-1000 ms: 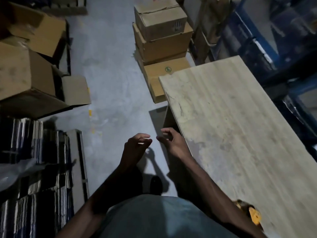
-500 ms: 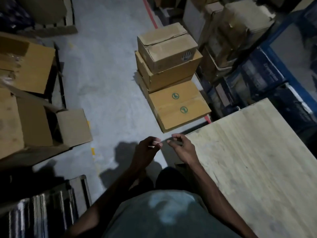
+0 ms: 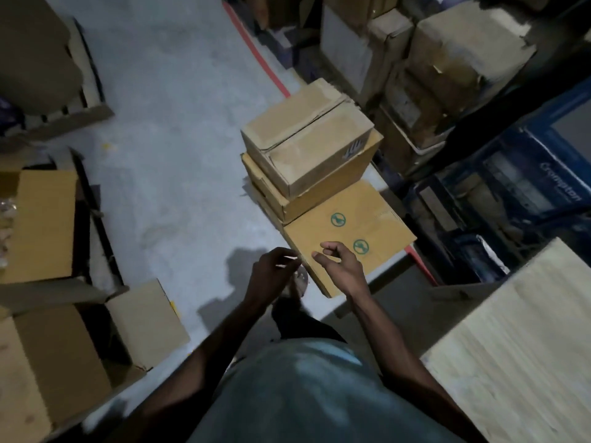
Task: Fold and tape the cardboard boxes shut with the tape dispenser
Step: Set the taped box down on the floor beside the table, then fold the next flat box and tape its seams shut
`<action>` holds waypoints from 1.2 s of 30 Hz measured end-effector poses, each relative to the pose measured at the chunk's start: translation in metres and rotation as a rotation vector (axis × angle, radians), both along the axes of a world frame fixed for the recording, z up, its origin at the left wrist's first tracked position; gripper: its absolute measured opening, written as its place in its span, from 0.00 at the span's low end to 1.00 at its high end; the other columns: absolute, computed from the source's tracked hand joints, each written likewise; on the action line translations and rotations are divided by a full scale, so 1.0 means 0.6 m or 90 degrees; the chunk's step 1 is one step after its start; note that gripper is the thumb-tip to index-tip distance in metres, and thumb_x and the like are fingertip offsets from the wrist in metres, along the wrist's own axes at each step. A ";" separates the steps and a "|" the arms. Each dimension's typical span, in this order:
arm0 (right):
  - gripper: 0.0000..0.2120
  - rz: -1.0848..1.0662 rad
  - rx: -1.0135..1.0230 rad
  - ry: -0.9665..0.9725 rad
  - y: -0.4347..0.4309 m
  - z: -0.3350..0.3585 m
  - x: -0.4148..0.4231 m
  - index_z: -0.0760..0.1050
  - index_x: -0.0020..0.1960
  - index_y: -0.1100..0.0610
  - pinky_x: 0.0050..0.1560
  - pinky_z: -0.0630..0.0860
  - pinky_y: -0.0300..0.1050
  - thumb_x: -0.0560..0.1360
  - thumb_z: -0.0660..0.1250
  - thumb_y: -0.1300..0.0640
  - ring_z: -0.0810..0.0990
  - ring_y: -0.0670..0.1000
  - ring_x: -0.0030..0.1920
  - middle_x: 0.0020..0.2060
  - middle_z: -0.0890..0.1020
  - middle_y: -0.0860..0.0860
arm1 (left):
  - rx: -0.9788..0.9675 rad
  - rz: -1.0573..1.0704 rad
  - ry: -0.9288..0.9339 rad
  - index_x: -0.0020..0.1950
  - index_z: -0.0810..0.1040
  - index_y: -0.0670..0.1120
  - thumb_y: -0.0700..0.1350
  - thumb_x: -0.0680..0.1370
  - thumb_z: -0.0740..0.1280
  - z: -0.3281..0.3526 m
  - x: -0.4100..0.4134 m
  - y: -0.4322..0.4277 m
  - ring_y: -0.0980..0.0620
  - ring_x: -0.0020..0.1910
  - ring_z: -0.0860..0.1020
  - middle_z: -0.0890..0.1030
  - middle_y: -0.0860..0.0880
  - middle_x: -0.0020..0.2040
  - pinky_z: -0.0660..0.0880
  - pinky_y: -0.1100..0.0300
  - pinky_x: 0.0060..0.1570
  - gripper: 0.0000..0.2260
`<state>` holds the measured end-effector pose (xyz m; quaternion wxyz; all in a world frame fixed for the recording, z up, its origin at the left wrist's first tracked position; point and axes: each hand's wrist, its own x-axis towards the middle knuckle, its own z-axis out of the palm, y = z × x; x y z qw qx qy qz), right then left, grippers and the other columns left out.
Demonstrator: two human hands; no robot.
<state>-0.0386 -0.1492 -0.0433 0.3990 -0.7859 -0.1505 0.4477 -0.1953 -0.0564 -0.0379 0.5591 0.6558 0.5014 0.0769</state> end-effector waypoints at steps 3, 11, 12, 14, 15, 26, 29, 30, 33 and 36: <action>0.15 -0.011 0.005 0.014 0.100 0.006 0.048 0.80 0.61 0.48 0.59 0.74 0.44 0.76 0.75 0.46 0.79 0.47 0.61 0.58 0.82 0.46 | 0.009 -0.046 0.026 0.55 0.85 0.53 0.50 0.79 0.74 0.011 0.057 0.114 0.61 0.43 0.84 0.86 0.56 0.44 0.76 0.66 0.46 0.06; 0.17 -0.144 -0.036 0.062 0.340 -0.031 0.184 0.80 0.61 0.49 0.62 0.77 0.54 0.75 0.75 0.45 0.81 0.52 0.59 0.56 0.83 0.48 | 0.038 -0.113 0.055 0.58 0.85 0.50 0.51 0.79 0.74 0.003 0.209 0.408 0.55 0.47 0.85 0.87 0.53 0.48 0.77 0.60 0.50 0.10; 0.16 -0.181 -0.044 0.081 0.363 -0.042 0.196 0.79 0.61 0.49 0.61 0.78 0.55 0.75 0.74 0.46 0.82 0.53 0.58 0.56 0.83 0.48 | 0.042 -0.125 0.071 0.59 0.85 0.49 0.51 0.79 0.74 -0.007 0.225 0.444 0.54 0.49 0.85 0.87 0.51 0.50 0.77 0.59 0.52 0.11; 0.16 -0.259 -0.058 0.122 0.411 -0.067 0.217 0.78 0.62 0.51 0.58 0.80 0.56 0.76 0.74 0.48 0.82 0.55 0.57 0.55 0.83 0.50 | 0.063 -0.155 0.109 0.61 0.85 0.47 0.50 0.79 0.73 -0.032 0.257 0.519 0.51 0.52 0.84 0.87 0.48 0.52 0.77 0.59 0.53 0.12; 0.17 -0.292 -0.069 0.135 0.434 -0.078 0.225 0.78 0.62 0.51 0.56 0.81 0.56 0.76 0.74 0.48 0.83 0.56 0.57 0.55 0.83 0.51 | 0.068 -0.163 0.136 0.61 0.85 0.46 0.50 0.79 0.74 -0.048 0.273 0.557 0.49 0.53 0.84 0.87 0.47 0.53 0.77 0.58 0.54 0.13; 0.42 -0.478 -0.213 0.086 0.608 -0.258 0.304 0.60 0.80 0.55 0.65 0.75 0.51 0.74 0.75 0.42 0.76 0.62 0.67 0.69 0.76 0.59 | 0.065 -0.279 0.314 0.70 0.75 0.45 0.75 0.65 0.73 -0.289 0.436 0.911 0.40 0.62 0.80 0.82 0.43 0.64 0.77 0.47 0.63 0.44; 0.38 -0.492 -0.222 0.124 0.622 -0.294 0.316 0.66 0.74 0.57 0.59 0.76 0.48 0.73 0.76 0.40 0.79 0.60 0.61 0.61 0.80 0.57 | -0.023 -0.290 0.327 0.75 0.68 0.50 0.81 0.55 0.72 -0.380 0.460 0.964 0.42 0.61 0.81 0.83 0.46 0.62 0.77 0.40 0.62 0.57; 0.33 -0.496 -0.222 0.136 0.624 -0.301 0.318 0.72 0.67 0.57 0.54 0.77 0.48 0.71 0.78 0.40 0.81 0.58 0.55 0.54 0.82 0.55 | -0.067 -0.305 0.301 0.75 0.69 0.51 0.78 0.57 0.75 -0.406 0.461 0.973 0.44 0.59 0.82 0.84 0.47 0.60 0.78 0.41 0.63 0.54; 0.36 -0.484 -0.204 0.104 0.623 -0.344 0.324 0.77 0.60 0.60 0.42 0.80 0.46 0.60 0.79 0.40 0.85 0.55 0.46 0.46 0.84 0.53 | -0.102 -0.335 0.239 0.76 0.67 0.53 0.74 0.58 0.79 -0.391 0.475 0.970 0.45 0.65 0.80 0.81 0.49 0.67 0.77 0.43 0.65 0.52; 0.35 -0.465 -0.118 0.073 0.608 -0.410 0.322 0.69 0.69 0.56 0.54 0.83 0.53 0.68 0.81 0.51 0.83 0.54 0.53 0.54 0.83 0.53 | -0.120 -0.364 0.200 0.83 0.54 0.50 0.67 0.60 0.80 -0.372 0.482 0.954 0.46 0.76 0.67 0.66 0.48 0.79 0.69 0.43 0.74 0.60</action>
